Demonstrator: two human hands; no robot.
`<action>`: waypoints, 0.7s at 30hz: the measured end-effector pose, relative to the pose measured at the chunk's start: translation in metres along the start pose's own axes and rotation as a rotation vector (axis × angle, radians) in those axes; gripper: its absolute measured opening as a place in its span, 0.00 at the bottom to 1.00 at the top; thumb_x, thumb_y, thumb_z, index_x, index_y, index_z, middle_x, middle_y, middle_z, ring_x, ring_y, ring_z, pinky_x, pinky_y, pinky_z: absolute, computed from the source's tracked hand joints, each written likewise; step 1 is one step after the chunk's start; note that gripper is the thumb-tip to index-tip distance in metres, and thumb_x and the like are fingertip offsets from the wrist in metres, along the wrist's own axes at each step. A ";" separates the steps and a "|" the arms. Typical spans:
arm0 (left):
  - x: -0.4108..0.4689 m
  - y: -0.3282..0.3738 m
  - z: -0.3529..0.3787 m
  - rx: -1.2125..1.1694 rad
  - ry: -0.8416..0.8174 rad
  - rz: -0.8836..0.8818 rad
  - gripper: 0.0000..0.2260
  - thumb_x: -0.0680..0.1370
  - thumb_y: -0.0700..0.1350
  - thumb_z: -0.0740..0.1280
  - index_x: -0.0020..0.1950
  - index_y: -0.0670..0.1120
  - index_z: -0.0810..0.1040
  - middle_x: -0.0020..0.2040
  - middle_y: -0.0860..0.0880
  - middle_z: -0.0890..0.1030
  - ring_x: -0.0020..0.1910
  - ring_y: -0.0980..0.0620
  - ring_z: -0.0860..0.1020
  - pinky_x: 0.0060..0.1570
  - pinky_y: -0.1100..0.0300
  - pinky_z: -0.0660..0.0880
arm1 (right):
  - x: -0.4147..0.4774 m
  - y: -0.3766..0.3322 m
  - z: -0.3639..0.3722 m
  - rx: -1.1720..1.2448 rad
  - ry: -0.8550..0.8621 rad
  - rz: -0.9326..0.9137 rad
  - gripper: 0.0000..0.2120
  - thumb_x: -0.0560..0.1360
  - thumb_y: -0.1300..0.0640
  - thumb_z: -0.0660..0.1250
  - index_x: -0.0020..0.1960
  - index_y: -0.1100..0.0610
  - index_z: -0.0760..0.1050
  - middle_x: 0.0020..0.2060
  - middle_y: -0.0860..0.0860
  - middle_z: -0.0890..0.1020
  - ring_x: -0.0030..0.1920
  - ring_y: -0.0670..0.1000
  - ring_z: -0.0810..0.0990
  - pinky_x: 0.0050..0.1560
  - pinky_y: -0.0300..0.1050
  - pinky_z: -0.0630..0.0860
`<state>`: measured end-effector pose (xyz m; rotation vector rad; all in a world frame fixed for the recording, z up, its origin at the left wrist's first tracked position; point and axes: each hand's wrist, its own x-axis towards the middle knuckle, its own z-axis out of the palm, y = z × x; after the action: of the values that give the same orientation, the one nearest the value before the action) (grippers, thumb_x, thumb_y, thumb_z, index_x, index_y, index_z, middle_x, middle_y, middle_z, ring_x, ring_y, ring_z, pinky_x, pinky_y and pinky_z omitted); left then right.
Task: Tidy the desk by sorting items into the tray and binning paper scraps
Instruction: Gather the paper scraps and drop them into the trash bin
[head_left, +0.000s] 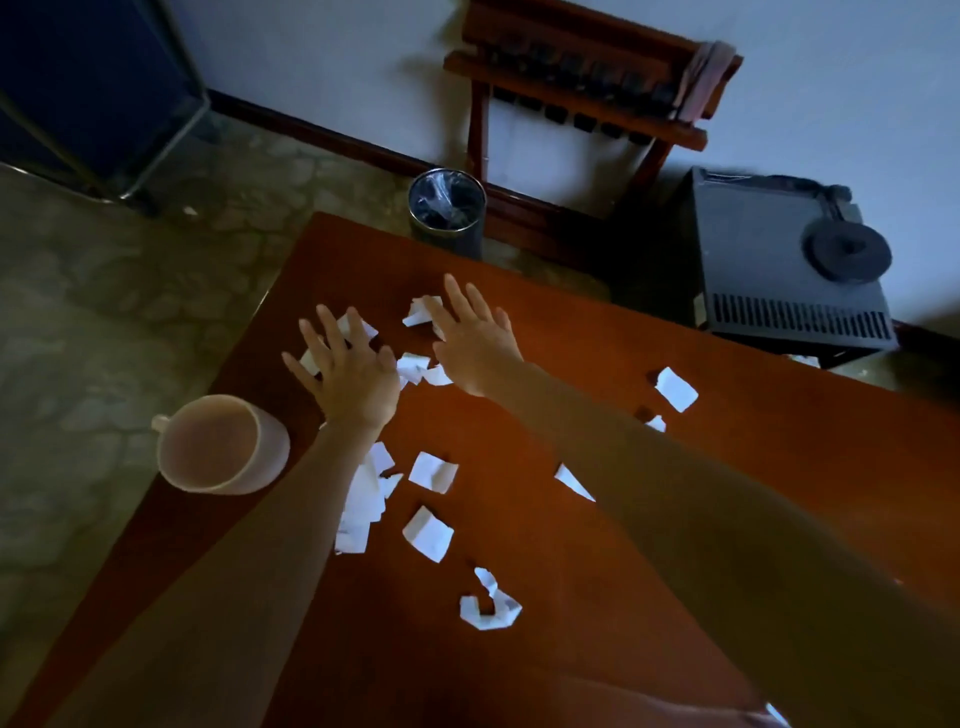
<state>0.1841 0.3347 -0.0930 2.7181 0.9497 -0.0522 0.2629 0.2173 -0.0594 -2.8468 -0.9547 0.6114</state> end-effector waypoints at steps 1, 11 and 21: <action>0.004 -0.005 0.002 0.033 0.000 0.026 0.25 0.80 0.52 0.52 0.77 0.47 0.53 0.78 0.42 0.51 0.77 0.41 0.46 0.71 0.37 0.40 | 0.008 -0.001 0.001 0.018 -0.012 0.004 0.27 0.82 0.51 0.52 0.76 0.47 0.43 0.76 0.52 0.39 0.76 0.56 0.38 0.74 0.60 0.46; -0.053 -0.038 0.008 0.046 -0.099 0.412 0.24 0.75 0.38 0.67 0.70 0.38 0.67 0.72 0.33 0.63 0.72 0.33 0.59 0.64 0.28 0.54 | -0.046 0.005 0.047 0.088 0.051 -0.110 0.22 0.82 0.48 0.48 0.75 0.45 0.52 0.77 0.52 0.46 0.77 0.55 0.41 0.75 0.56 0.42; -0.180 -0.021 0.019 -0.031 -0.234 0.317 0.32 0.73 0.58 0.42 0.75 0.48 0.59 0.77 0.42 0.56 0.77 0.45 0.51 0.72 0.43 0.40 | -0.181 0.036 0.087 0.163 0.058 0.066 0.23 0.81 0.45 0.45 0.75 0.46 0.52 0.77 0.50 0.46 0.77 0.51 0.42 0.75 0.51 0.39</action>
<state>0.0301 0.2364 -0.0945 2.7219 0.4459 -0.2845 0.1175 0.0764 -0.0841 -2.7442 -0.7668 0.5812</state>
